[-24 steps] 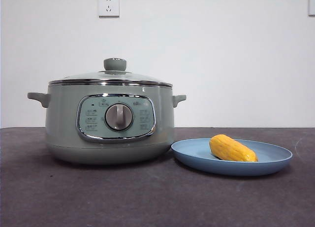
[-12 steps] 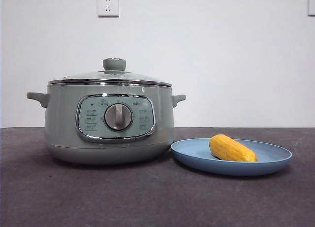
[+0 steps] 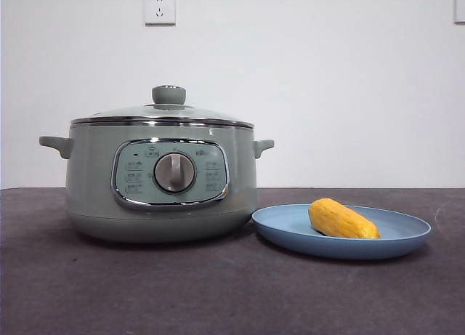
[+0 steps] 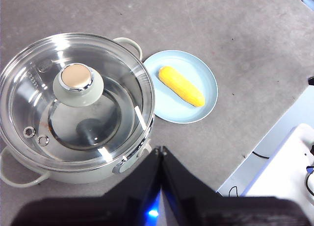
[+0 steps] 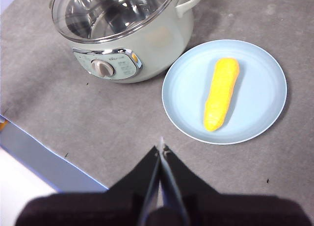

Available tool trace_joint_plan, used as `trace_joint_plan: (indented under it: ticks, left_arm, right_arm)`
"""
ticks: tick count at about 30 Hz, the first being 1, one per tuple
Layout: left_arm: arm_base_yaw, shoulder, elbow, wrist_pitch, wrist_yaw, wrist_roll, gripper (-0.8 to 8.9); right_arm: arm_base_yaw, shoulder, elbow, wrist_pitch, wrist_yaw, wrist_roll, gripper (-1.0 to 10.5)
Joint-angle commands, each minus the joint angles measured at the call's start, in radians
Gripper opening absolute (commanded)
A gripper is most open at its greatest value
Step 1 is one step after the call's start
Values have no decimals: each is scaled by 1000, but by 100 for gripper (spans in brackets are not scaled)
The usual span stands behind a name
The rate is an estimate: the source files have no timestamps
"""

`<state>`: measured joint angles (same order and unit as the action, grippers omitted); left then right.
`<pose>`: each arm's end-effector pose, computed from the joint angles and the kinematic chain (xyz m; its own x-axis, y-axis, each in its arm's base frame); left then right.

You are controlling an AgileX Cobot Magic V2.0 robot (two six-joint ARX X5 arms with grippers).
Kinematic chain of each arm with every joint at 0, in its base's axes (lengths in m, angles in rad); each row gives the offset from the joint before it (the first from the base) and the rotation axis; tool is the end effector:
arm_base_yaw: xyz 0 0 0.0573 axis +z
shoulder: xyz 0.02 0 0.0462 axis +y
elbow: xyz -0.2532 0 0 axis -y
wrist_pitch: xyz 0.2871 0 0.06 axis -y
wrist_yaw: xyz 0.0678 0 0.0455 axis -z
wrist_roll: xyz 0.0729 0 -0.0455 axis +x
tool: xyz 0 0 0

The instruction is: Take the corn out from the steamer,put the corn on the plate,close the lid

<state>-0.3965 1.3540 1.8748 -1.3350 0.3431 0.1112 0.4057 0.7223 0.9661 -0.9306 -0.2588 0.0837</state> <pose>0.2473 -0.1301 0.4464 0.4664 -0.5600 -0.6848 0.6476 0.7435 -0.1669 0.1774 0.0965 0.3107 0.5858 0.5302 -0.6130 -0.5127 0.8282 0.2264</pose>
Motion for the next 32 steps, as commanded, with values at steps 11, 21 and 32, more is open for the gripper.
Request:
trace_joint_plan:
  ticks: [11,21,32]
  left_arm:
    - [105,-53,-2,261,19,180,-4]
    - [347,-241,-119,523,105,234,-4]
    - [461,-626,-850,1013,11,201,-4]
  right_arm:
    - [2,-3,-8,3,2,-3,1]
    - [2,-3,-8,3,2,-3,1]
    - [2,-3,-8,3,3,-3,1]
